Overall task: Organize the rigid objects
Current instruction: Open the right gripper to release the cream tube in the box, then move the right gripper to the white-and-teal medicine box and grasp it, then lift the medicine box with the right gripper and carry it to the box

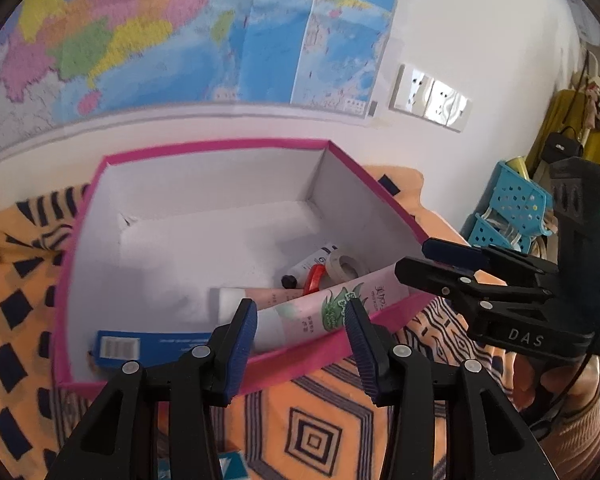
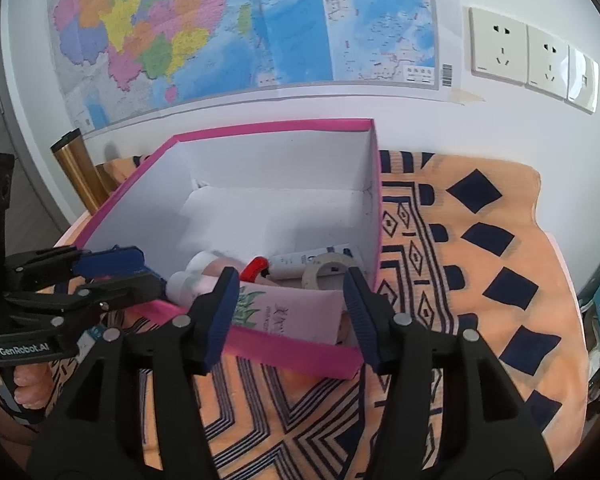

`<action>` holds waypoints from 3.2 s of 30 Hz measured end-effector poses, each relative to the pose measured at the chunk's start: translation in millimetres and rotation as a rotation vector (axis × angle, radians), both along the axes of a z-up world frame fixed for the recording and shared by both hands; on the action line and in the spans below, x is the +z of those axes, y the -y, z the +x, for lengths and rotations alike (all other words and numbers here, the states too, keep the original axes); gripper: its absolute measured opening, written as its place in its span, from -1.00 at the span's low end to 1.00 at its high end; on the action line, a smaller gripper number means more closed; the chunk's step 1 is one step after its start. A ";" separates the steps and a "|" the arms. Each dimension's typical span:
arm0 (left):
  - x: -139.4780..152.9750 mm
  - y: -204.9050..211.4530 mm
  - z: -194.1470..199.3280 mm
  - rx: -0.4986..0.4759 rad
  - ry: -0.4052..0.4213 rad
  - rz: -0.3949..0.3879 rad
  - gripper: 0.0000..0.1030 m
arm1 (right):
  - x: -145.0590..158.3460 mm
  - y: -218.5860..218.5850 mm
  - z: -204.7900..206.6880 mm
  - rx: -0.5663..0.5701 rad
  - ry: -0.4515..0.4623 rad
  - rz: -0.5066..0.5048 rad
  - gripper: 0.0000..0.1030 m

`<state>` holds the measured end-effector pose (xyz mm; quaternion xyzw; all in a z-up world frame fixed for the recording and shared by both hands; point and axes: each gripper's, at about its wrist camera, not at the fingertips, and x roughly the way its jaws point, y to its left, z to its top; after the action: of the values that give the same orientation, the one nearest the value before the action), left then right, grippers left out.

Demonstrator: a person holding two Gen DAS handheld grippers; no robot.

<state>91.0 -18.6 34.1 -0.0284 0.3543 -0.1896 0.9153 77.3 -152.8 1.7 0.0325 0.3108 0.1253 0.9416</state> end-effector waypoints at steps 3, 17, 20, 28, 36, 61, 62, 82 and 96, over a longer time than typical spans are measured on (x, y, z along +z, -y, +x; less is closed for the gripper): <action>6.5 -14.4 -22.1 0.010 0.052 0.003 0.11 | 2.8 -5.0 -10.2 0.028 0.013 0.001 0.09; -44.9 -121.2 -79.6 0.209 -0.078 -0.003 0.18 | -27.6 -70.8 -55.5 0.366 -0.075 0.117 0.09; -58.8 -128.1 -85.0 0.212 -0.120 -0.023 0.18 | -43.8 -90.3 -53.5 0.408 -0.127 0.119 0.09; -78.6 -126.6 -90.0 0.190 -0.178 -0.053 0.17 | -74.5 -122.6 -47.8 0.452 -0.223 0.138 0.09; -79.7 -126.9 -90.5 0.170 -0.190 -0.088 0.15 | -87.2 -129.8 -35.7 0.437 -0.265 0.178 0.09; -85.0 -88.3 -87.8 0.086 -0.227 -0.094 -0.20 | -91.2 -94.3 -26.3 0.341 -0.272 0.191 -0.01; -85.1 -88.2 -88.1 0.085 -0.227 -0.094 -0.20 | -91.3 -94.3 -25.7 0.341 -0.271 0.194 -0.02; -72.2 -73.8 -93.8 0.055 -0.179 -0.075 -0.20 | -81.9 -86.0 -33.9 0.315 -0.244 0.190 -0.22; -58.0 -64.4 -94.0 0.031 -0.135 -0.058 -0.14 | -64.7 -72.7 -44.2 0.297 -0.196 0.202 -0.21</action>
<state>-3.0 45.8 -23.9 -0.0734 0.4089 -0.1832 0.8910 33.1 -80.1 -63.1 0.0924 0.3884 0.2896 0.8699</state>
